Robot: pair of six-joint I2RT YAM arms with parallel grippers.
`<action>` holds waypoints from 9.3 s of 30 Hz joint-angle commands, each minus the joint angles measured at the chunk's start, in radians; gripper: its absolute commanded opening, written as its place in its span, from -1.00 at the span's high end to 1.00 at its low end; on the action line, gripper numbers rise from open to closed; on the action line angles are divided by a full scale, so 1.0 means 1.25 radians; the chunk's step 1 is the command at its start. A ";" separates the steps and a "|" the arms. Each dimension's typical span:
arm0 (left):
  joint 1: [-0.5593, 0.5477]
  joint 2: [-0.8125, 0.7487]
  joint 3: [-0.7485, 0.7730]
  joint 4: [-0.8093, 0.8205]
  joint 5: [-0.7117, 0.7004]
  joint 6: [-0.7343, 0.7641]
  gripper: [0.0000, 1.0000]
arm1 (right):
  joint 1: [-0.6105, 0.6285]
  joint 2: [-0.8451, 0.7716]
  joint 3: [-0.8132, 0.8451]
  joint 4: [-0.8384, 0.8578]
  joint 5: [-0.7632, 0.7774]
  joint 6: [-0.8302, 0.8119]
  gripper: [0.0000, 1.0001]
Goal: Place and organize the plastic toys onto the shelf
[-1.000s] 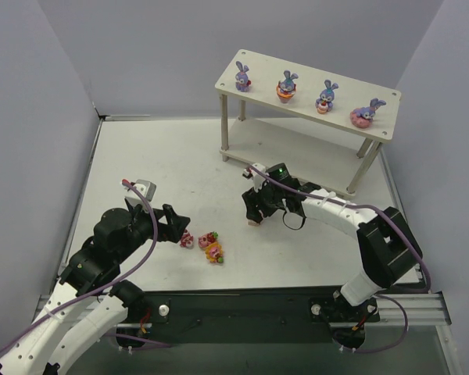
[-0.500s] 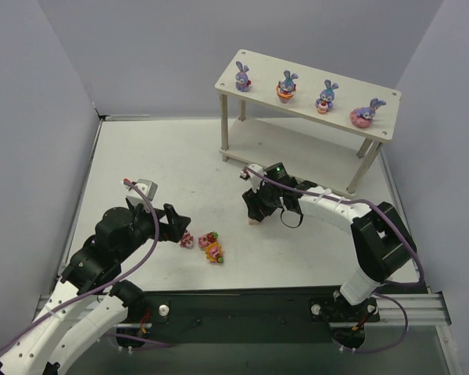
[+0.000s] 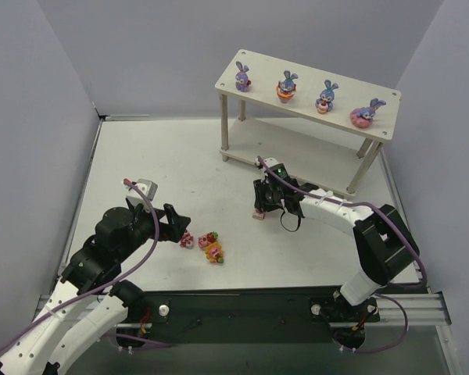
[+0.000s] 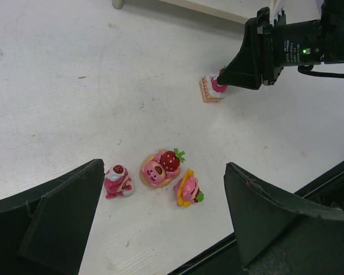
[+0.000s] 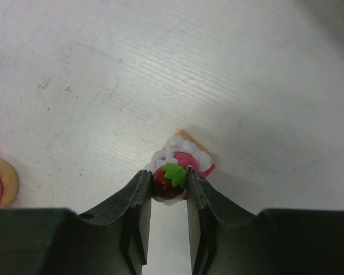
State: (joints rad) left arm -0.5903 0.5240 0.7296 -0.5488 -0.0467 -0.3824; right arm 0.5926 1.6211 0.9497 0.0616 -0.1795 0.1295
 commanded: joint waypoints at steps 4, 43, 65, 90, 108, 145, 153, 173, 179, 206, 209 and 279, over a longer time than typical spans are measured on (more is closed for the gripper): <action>-0.001 -0.001 -0.003 0.040 0.013 -0.011 -0.91 | 0.066 -0.105 -0.046 -0.130 0.393 0.457 1.00; -0.003 -0.035 -0.027 0.048 0.034 -0.033 -0.91 | 0.061 -0.231 -0.181 -0.017 0.196 0.130 -0.28; -0.004 -0.036 -0.023 0.040 0.036 -0.022 -0.91 | 0.072 -0.147 -0.162 -0.012 0.390 0.214 1.00; -0.004 -0.035 -0.035 0.041 0.058 -0.023 -0.91 | -0.211 -0.183 -0.054 0.021 0.565 0.176 1.00; -0.004 -0.025 -0.036 0.045 0.056 -0.028 -0.91 | -0.278 -0.129 -0.034 0.076 0.498 0.130 1.00; -0.004 -0.022 -0.039 0.048 0.053 -0.030 -0.91 | -0.300 -0.208 -0.112 0.136 0.445 0.095 -0.22; -0.003 -0.019 -0.039 0.049 0.051 -0.032 -0.91 | -0.247 -0.276 -0.117 0.101 0.425 0.085 -0.28; -0.004 -0.069 -0.020 -0.001 0.015 -0.038 -0.91 | 0.350 -0.267 -0.190 0.165 0.076 0.041 -0.29; -0.004 -0.114 0.029 -0.067 -0.017 -0.022 -0.91 | 0.433 -0.119 -0.112 0.199 0.069 0.029 -0.31; -0.003 -0.112 0.020 -0.052 0.003 -0.022 -0.91 | 0.492 0.052 -0.006 0.147 0.213 0.042 -0.67; -0.003 -0.109 0.019 -0.049 0.004 -0.022 -0.91 | 0.493 0.054 -0.015 0.154 0.227 0.051 -0.65; -0.004 -0.019 -0.098 0.127 0.083 -0.088 -0.90 | -0.102 0.070 -0.149 0.908 0.468 -0.177 0.49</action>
State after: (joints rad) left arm -0.5903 0.4938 0.6121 -0.4435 0.0509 -0.4908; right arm 0.4946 1.7199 0.7334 1.0969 0.4755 -0.1329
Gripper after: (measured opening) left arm 0.952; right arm 0.417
